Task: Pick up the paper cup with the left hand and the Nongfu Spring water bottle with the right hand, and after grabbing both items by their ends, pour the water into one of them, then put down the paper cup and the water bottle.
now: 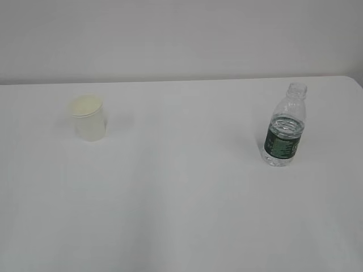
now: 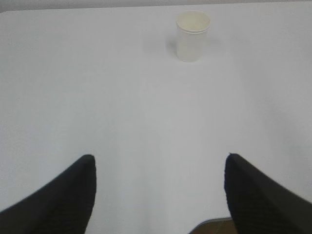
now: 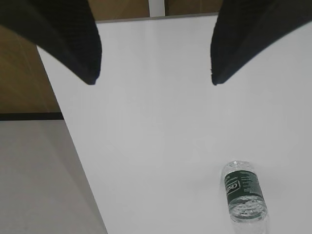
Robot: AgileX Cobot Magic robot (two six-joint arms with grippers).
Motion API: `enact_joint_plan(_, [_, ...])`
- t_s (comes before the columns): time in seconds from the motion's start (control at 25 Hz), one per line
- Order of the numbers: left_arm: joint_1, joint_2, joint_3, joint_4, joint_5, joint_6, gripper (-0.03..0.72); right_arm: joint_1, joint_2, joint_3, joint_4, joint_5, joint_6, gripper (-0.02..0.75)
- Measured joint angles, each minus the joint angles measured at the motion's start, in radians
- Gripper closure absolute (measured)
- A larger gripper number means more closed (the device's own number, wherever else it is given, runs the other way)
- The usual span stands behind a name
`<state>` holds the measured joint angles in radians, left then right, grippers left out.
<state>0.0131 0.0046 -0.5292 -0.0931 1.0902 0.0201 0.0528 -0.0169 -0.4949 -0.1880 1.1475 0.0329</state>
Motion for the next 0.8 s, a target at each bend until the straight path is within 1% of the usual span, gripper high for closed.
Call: enact_joint_plan(0.8, [0.000, 0.000, 0.000, 0.000, 0.000, 0.000, 0.101, 0.000, 0.000, 0.000, 0.000, 0.000, 0.000, 0.205])
